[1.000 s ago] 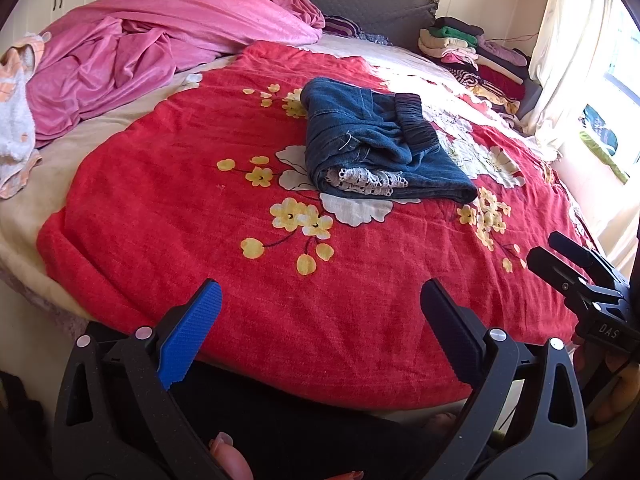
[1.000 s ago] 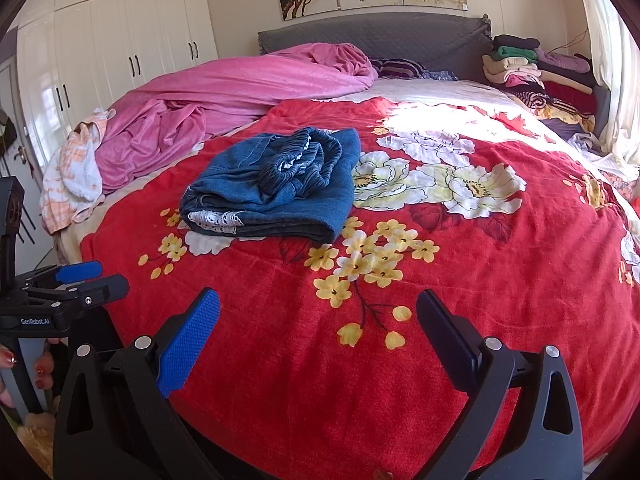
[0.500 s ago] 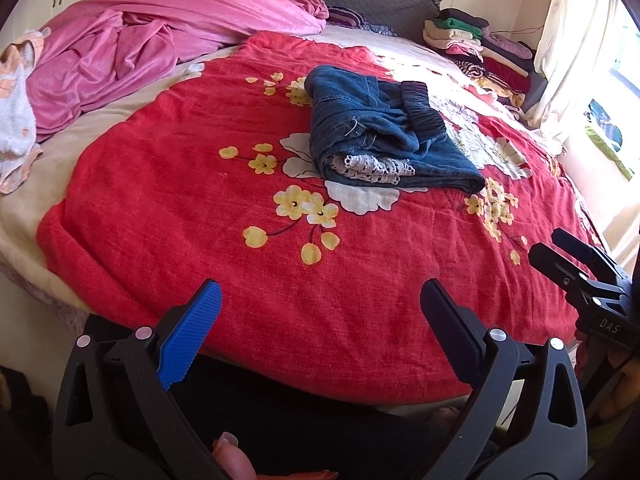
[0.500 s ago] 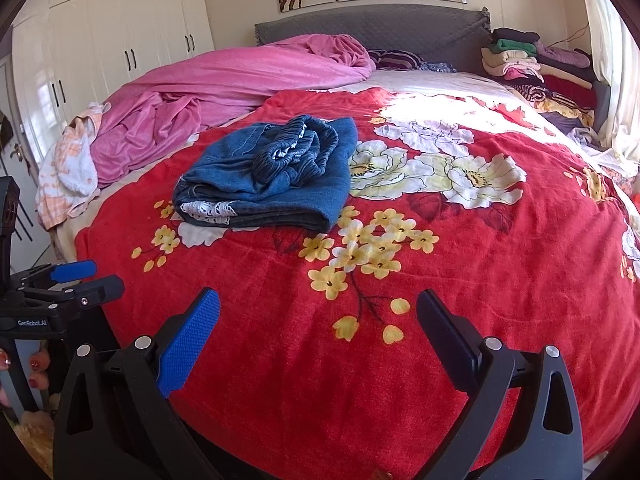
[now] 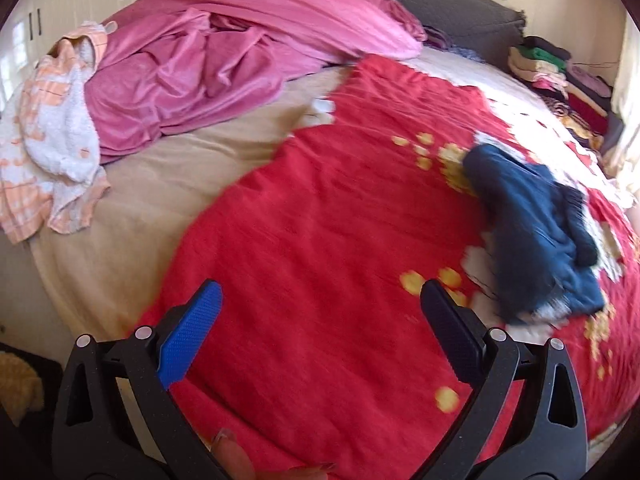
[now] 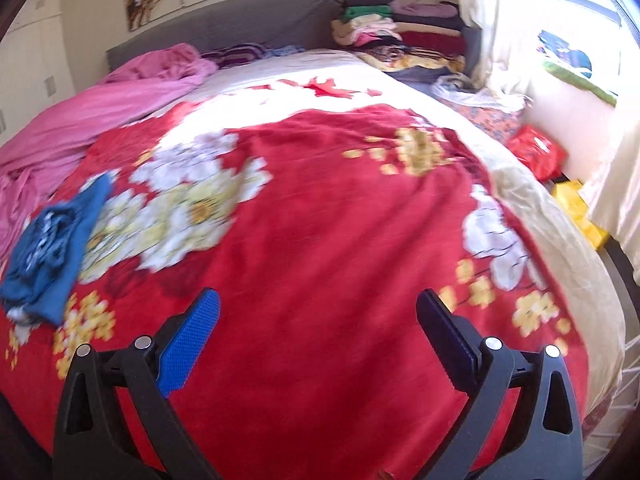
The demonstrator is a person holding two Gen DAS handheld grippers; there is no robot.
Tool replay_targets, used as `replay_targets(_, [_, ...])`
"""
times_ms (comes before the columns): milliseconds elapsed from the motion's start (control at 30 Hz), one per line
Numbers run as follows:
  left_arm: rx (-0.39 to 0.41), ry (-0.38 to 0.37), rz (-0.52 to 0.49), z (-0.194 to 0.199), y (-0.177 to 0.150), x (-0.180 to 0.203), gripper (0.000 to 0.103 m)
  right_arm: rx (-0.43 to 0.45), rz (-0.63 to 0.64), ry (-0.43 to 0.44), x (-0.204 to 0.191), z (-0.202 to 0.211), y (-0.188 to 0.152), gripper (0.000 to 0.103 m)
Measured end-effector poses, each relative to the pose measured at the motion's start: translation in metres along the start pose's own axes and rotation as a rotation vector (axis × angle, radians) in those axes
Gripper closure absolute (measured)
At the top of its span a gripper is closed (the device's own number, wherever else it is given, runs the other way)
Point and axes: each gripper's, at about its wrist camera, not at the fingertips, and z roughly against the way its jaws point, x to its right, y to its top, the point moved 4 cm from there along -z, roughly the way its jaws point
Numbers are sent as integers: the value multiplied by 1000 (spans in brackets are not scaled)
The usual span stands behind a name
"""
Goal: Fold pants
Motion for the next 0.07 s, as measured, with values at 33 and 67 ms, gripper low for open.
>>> replay_targets(33, [-22,29,4,-14,15,-11,10,-20,-26,-41,23,-12,10,5])
replay_targets(67, [-31,65,20,-25,28,-24,10,-33,-53,-71,44,-23,18,5])
